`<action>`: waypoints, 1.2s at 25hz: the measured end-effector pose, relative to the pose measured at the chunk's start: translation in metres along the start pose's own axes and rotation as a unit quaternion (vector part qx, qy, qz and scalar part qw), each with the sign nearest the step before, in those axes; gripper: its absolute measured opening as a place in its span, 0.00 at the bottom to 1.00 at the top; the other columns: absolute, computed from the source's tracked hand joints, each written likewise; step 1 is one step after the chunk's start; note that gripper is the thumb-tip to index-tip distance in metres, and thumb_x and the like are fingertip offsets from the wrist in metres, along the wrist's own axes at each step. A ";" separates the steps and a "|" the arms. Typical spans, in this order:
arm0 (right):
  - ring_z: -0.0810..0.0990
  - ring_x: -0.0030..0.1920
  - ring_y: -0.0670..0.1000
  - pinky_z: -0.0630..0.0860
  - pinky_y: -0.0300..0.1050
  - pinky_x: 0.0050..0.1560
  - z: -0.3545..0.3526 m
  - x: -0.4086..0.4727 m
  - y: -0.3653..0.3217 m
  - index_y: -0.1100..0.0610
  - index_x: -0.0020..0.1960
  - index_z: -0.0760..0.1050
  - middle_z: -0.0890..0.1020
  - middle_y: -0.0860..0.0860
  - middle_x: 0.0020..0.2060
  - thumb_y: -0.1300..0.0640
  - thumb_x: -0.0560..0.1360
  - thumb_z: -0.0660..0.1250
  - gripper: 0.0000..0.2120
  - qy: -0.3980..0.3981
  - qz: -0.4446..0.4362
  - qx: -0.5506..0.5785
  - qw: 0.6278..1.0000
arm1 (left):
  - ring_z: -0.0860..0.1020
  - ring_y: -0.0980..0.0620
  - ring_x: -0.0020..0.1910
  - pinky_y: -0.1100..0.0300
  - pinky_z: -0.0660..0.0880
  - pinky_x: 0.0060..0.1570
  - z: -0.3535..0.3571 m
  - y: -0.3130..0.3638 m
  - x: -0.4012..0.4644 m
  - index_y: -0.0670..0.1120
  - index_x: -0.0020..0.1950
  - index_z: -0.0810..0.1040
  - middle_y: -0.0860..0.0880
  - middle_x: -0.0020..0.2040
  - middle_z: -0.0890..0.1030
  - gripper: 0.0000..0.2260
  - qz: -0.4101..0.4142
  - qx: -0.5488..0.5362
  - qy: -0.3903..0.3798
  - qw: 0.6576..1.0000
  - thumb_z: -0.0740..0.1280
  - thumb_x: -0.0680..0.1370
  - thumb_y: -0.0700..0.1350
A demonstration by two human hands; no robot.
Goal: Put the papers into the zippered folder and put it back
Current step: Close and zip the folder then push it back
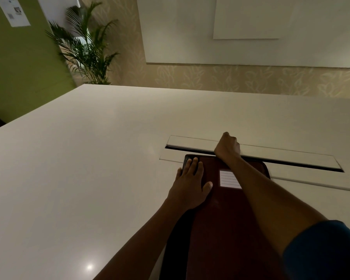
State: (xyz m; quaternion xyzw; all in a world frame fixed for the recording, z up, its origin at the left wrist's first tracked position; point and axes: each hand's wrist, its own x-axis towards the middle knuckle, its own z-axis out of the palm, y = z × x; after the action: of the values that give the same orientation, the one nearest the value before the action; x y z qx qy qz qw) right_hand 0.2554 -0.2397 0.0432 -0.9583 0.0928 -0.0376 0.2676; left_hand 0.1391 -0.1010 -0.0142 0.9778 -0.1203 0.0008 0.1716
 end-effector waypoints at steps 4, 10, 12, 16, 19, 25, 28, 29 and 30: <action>0.78 0.57 0.63 0.74 0.50 0.50 0.012 -0.006 -0.018 0.65 0.60 0.69 0.78 0.63 0.56 0.69 0.74 0.64 0.15 -0.001 -0.018 -0.001 1.000 | 0.40 0.47 0.79 0.47 0.41 0.76 0.000 0.001 -0.002 0.45 0.80 0.46 0.44 0.81 0.44 0.33 0.008 0.006 0.009 1.000 0.52 0.81 0.60; 0.79 0.55 0.62 0.75 0.51 0.49 0.029 -0.013 -0.043 0.63 0.59 0.69 0.79 0.62 0.54 0.70 0.74 0.63 0.15 0.012 -0.029 0.010 0.999 | 0.42 0.46 0.79 0.48 0.41 0.76 0.002 0.000 -0.001 0.44 0.80 0.47 0.43 0.81 0.46 0.33 0.014 0.015 0.020 1.000 0.52 0.81 0.59; 0.79 0.54 0.62 0.75 0.51 0.48 0.036 -0.015 -0.051 0.63 0.58 0.69 0.79 0.61 0.53 0.70 0.74 0.63 0.14 0.011 -0.042 0.016 0.999 | 0.42 0.45 0.80 0.47 0.41 0.76 0.002 -0.002 0.001 0.45 0.80 0.47 0.43 0.81 0.47 0.33 0.015 0.014 0.021 1.000 0.53 0.81 0.59; 0.80 0.51 0.61 0.74 0.50 0.43 0.050 -0.018 -0.067 0.62 0.56 0.69 0.80 0.59 0.50 0.70 0.73 0.63 0.13 0.007 -0.063 0.012 0.998 | 0.45 0.46 0.80 0.47 0.43 0.76 0.006 -0.001 -0.001 0.47 0.80 0.52 0.45 0.81 0.52 0.32 0.035 0.014 0.050 0.998 0.51 0.79 0.59; 0.80 0.49 0.60 0.73 0.49 0.40 0.058 -0.016 -0.070 0.62 0.55 0.70 0.80 0.59 0.47 0.70 0.73 0.63 0.12 0.001 -0.079 0.005 0.997 | 0.46 0.46 0.80 0.47 0.43 0.76 0.007 -0.003 -0.001 0.46 0.79 0.53 0.45 0.80 0.54 0.34 0.039 0.011 0.064 0.997 0.46 0.76 0.61; 0.76 0.39 0.57 0.70 0.45 0.36 0.049 -0.017 -0.049 0.59 0.39 0.72 0.78 0.56 0.35 0.67 0.71 0.60 0.05 -0.037 -0.108 -0.003 0.993 | 0.44 0.45 0.80 0.46 0.43 0.76 0.010 -0.005 0.002 0.47 0.80 0.49 0.45 0.81 0.49 0.33 0.029 0.006 0.047 0.998 0.53 0.80 0.60; 0.78 0.42 0.59 0.74 0.48 0.40 0.032 -0.025 -0.021 0.60 0.39 0.74 0.81 0.57 0.38 0.63 0.73 0.59 0.07 -0.027 -0.105 0.025 0.994 | 0.42 0.45 0.79 0.47 0.41 0.76 0.006 -0.003 0.000 0.45 0.80 0.46 0.43 0.81 0.46 0.33 0.012 0.004 0.026 1.000 0.52 0.81 0.59; 0.78 0.44 0.59 0.74 0.48 0.42 0.025 -0.030 -0.008 0.60 0.41 0.76 0.82 0.57 0.39 0.62 0.74 0.58 0.08 -0.007 -0.107 0.034 0.994 | 0.42 0.45 0.79 0.47 0.41 0.76 0.005 0.001 -0.002 0.44 0.80 0.47 0.43 0.81 0.46 0.32 0.009 0.008 0.025 1.000 0.51 0.81 0.58; 0.79 0.45 0.59 0.74 0.48 0.42 0.019 -0.036 0.006 0.60 0.43 0.77 0.82 0.57 0.41 0.61 0.75 0.59 0.08 0.013 -0.115 0.037 0.993 | 0.42 0.44 0.79 0.47 0.41 0.76 0.003 0.004 -0.005 0.43 0.80 0.47 0.42 0.81 0.47 0.31 0.009 0.017 0.024 1.000 0.51 0.82 0.57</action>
State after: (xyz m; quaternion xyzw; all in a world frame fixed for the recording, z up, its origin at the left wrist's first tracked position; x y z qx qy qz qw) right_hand 0.2218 -0.2276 0.0232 -0.9514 -0.0160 -0.0845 0.2958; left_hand 0.1333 -0.1046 -0.0164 0.9792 -0.1247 0.0276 0.1576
